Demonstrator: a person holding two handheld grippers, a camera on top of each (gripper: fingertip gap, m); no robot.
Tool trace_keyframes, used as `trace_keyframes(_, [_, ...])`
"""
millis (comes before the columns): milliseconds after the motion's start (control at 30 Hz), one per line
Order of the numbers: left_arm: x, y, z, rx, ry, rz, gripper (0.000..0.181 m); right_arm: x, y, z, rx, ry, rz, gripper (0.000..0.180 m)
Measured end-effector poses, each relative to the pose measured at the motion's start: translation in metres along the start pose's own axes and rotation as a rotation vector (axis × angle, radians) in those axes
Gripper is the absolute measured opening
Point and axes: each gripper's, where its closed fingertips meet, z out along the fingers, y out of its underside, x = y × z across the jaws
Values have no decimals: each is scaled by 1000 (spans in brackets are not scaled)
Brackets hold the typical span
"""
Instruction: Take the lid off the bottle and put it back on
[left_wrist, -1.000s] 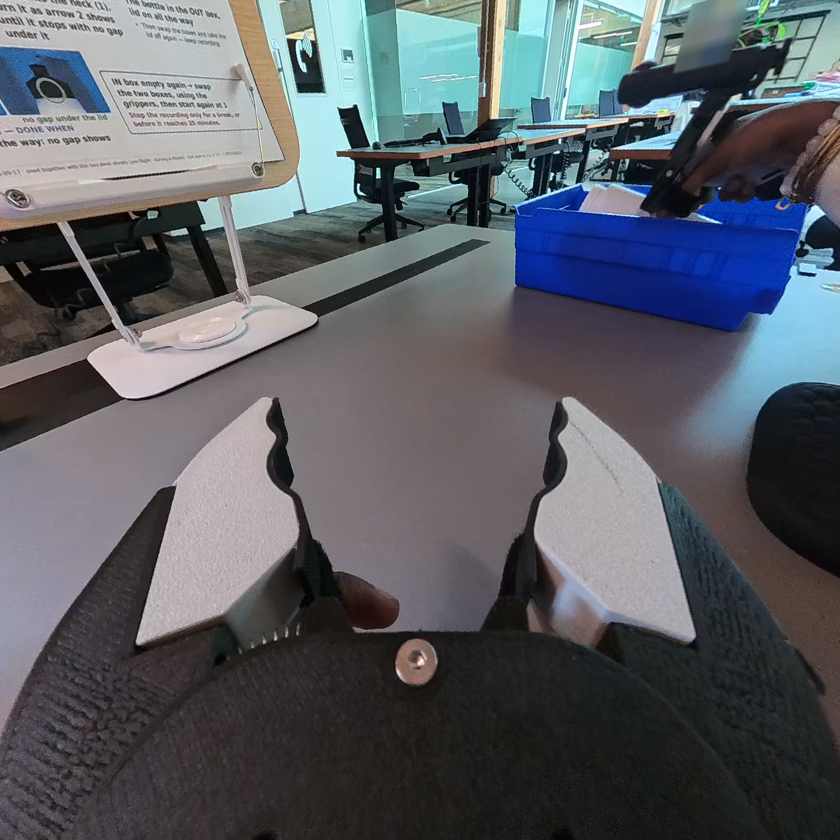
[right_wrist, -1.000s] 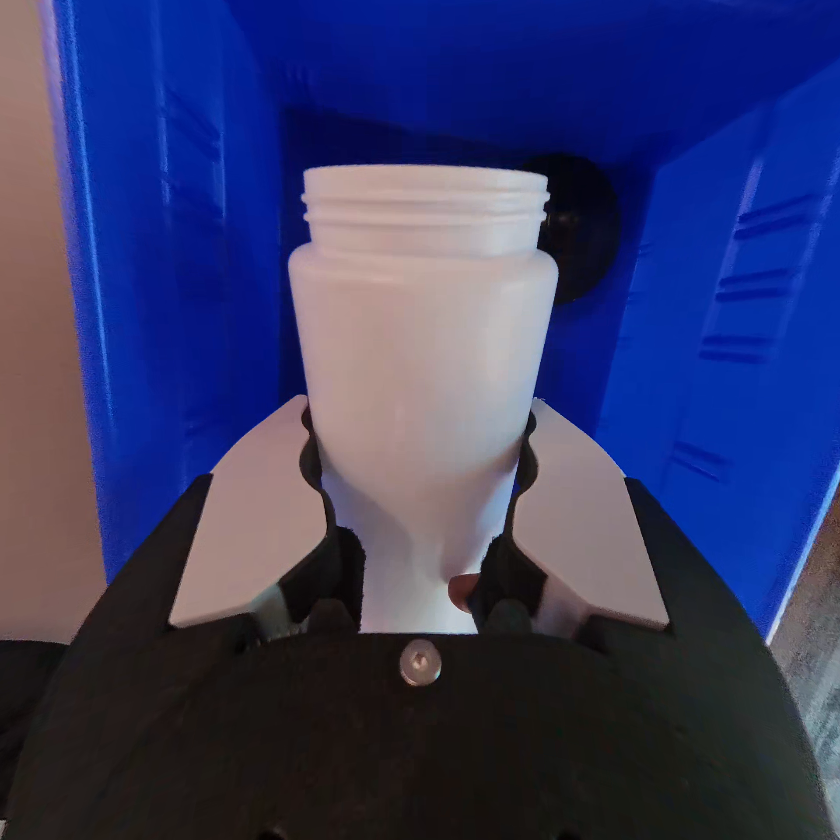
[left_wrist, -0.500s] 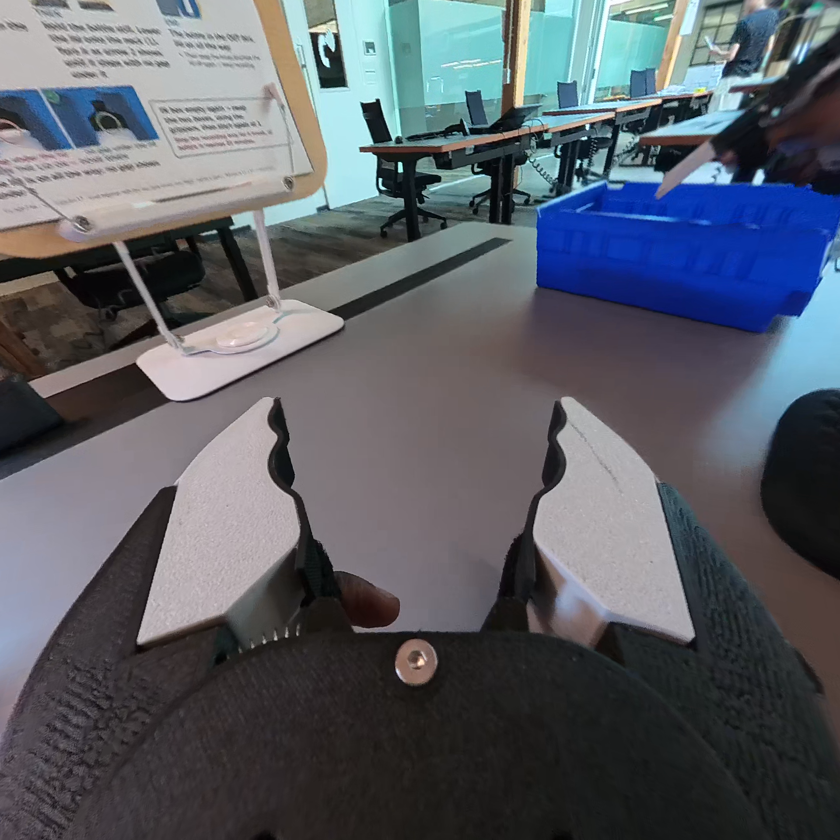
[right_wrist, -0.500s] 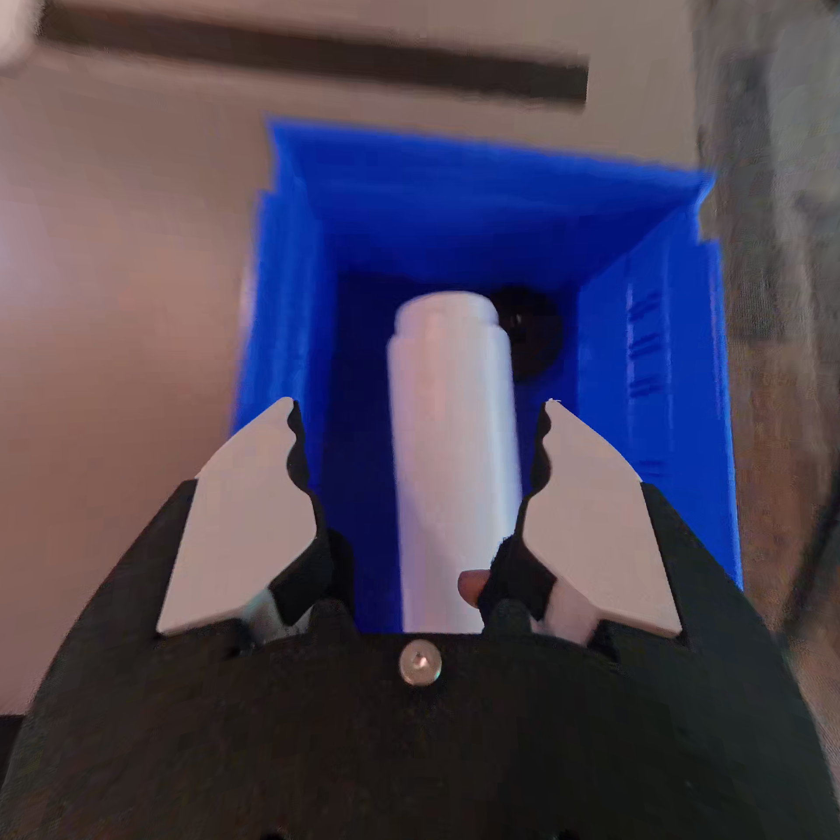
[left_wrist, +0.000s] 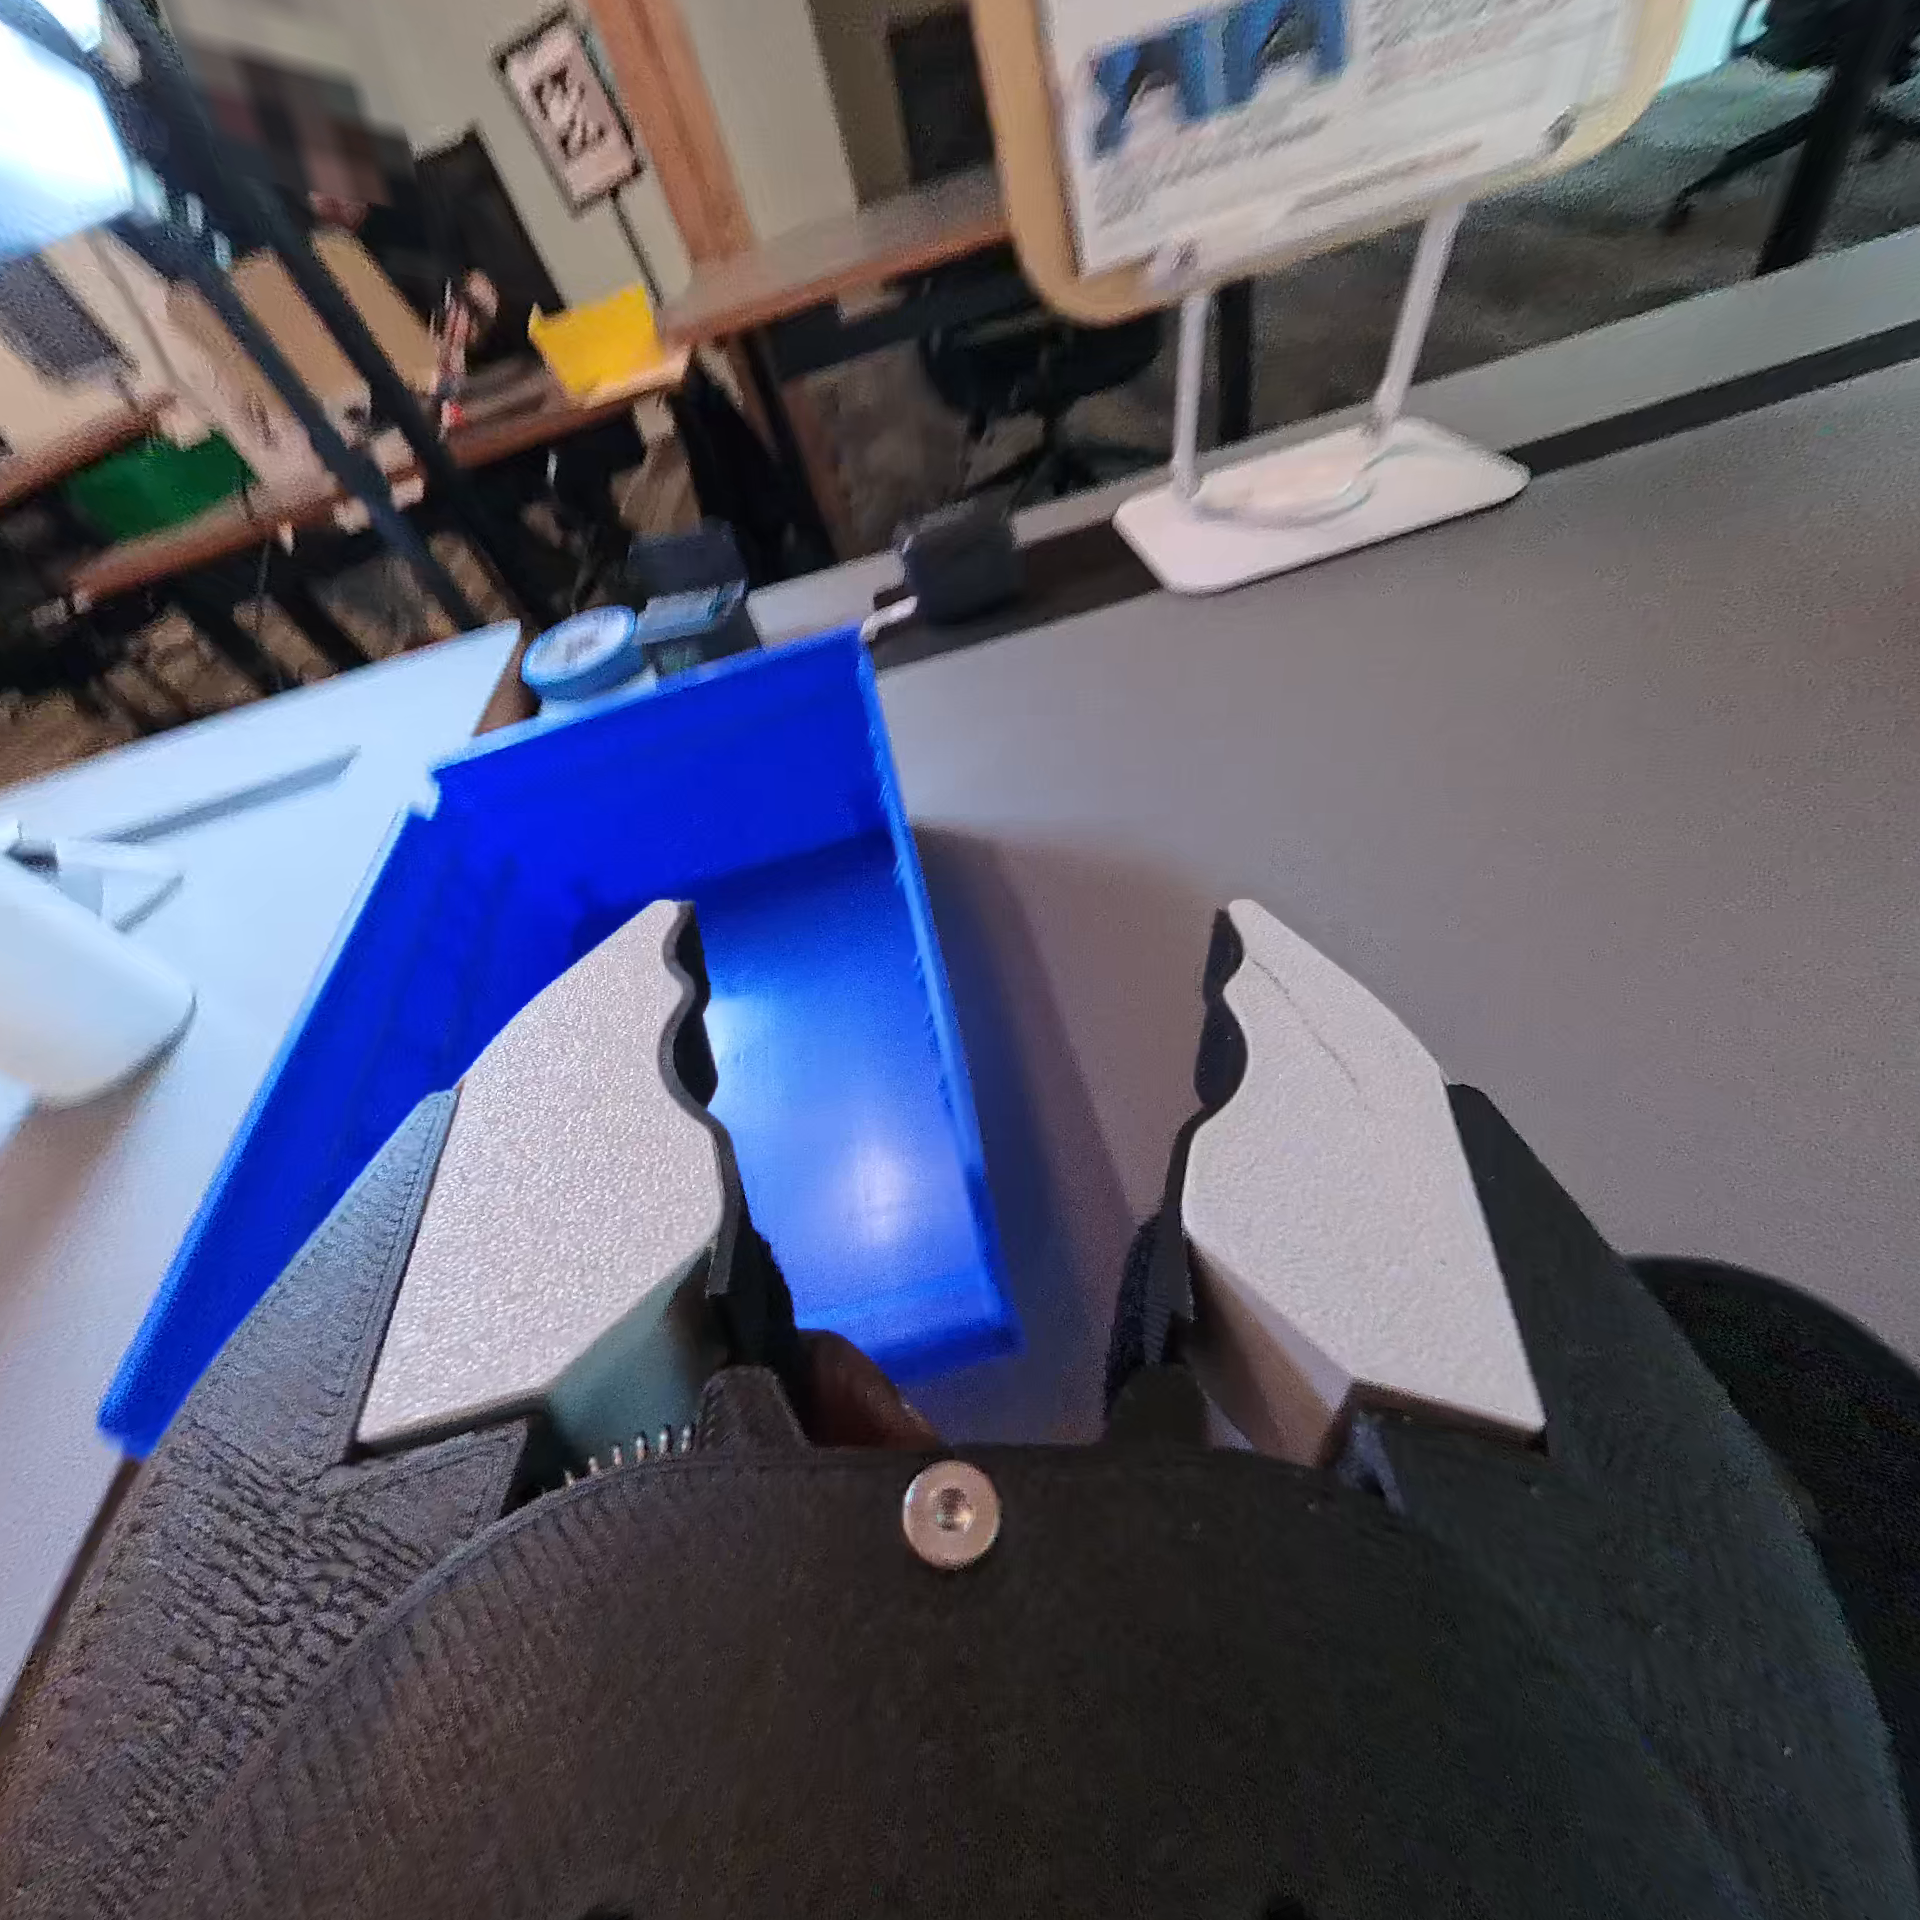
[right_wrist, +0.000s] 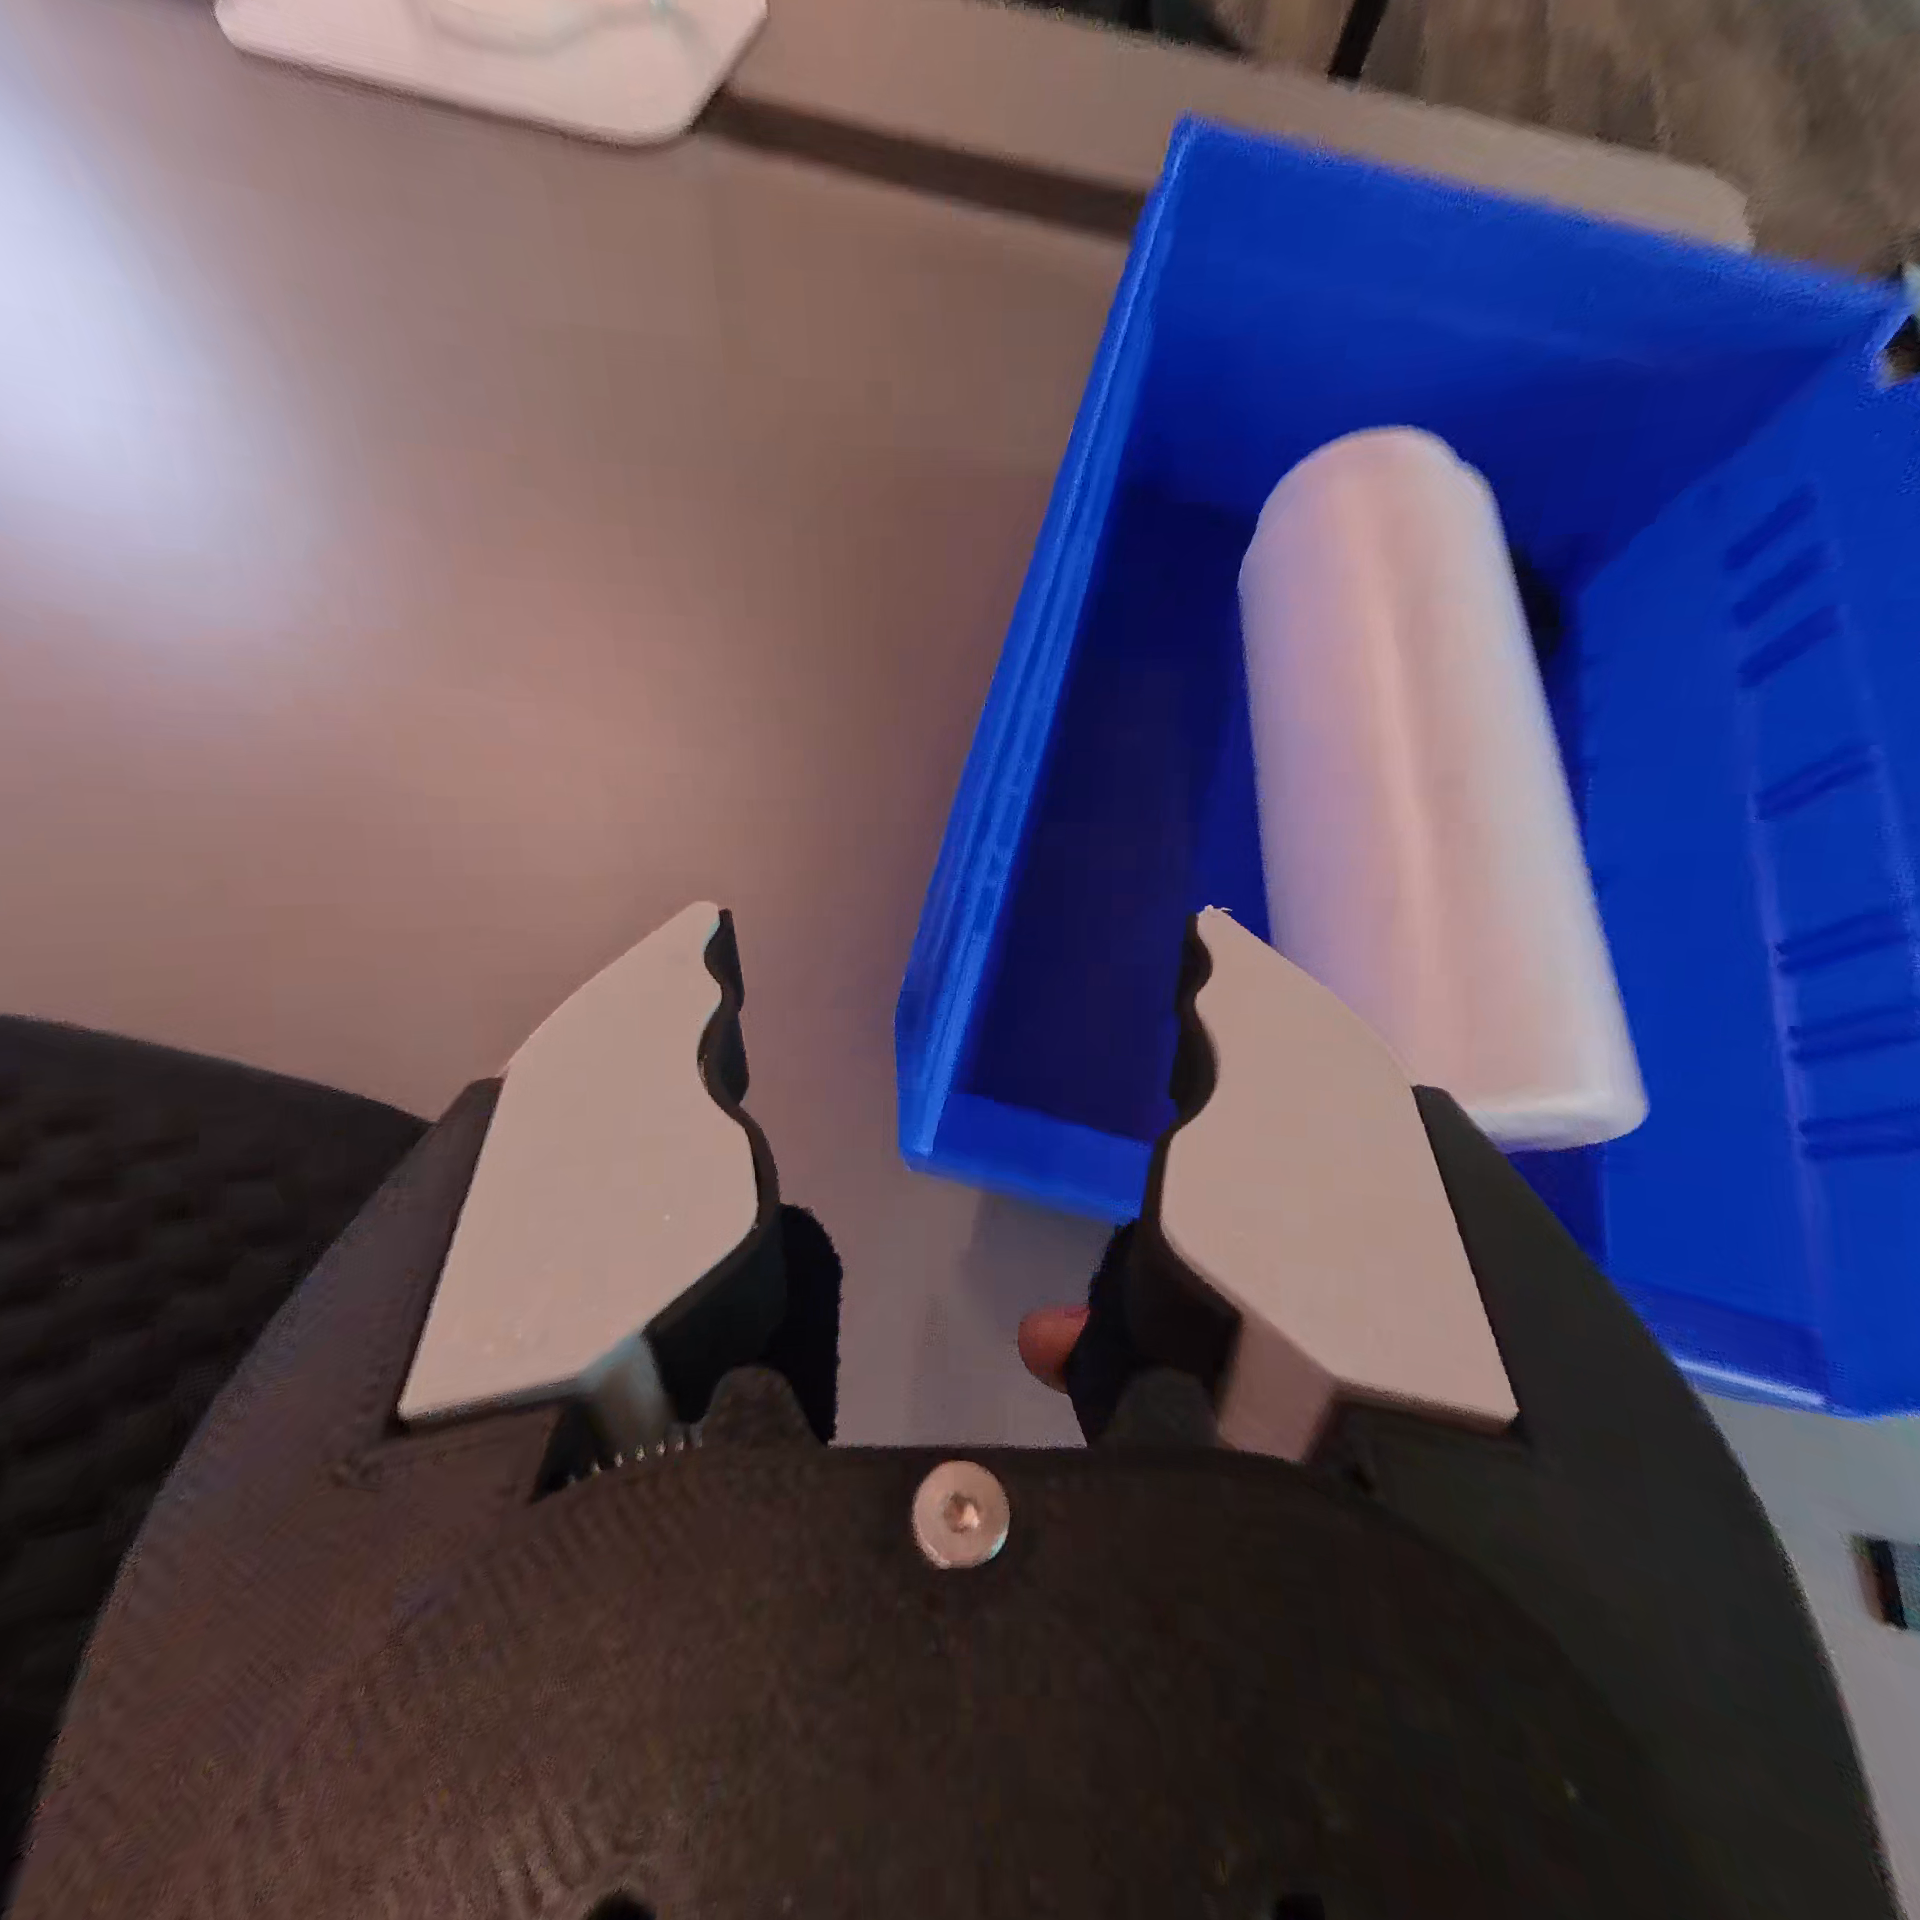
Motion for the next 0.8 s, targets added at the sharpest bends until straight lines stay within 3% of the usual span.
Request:
trace_keyframes(167, [6,62,11,-159,100,-149,84,2,21,23,-136,68,-91,67])
trace_keyframes(433, [18,86,44,-204,97,-119,50,8,25,39,-176,188,-179,10])
trace_keyframes(600, [5,87,50,-185,5,-80,13,6,23,41,-155,182,-178,10])
trace_keyframes(800, [4,87,50,-185,-23,-47,9,0,20,44,-163,185,-225,10])
